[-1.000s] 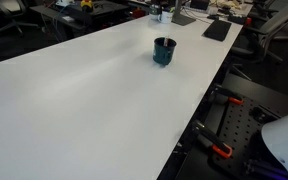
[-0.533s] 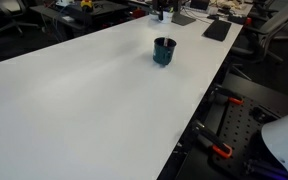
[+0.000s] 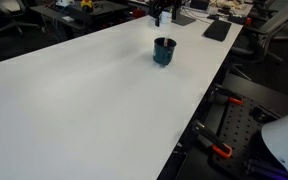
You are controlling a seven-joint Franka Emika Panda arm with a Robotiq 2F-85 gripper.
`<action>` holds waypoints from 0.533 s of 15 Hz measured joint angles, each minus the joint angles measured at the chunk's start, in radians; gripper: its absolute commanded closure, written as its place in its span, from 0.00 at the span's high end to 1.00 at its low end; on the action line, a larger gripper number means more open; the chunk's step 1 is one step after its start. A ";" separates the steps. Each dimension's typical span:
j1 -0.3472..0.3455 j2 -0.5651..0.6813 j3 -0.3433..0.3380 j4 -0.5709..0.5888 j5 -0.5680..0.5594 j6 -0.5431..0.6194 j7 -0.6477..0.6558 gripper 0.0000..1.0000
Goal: Remove the marker from the mug cup and place it on the table
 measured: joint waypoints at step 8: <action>0.021 0.066 0.000 0.000 0.000 0.083 0.065 1.00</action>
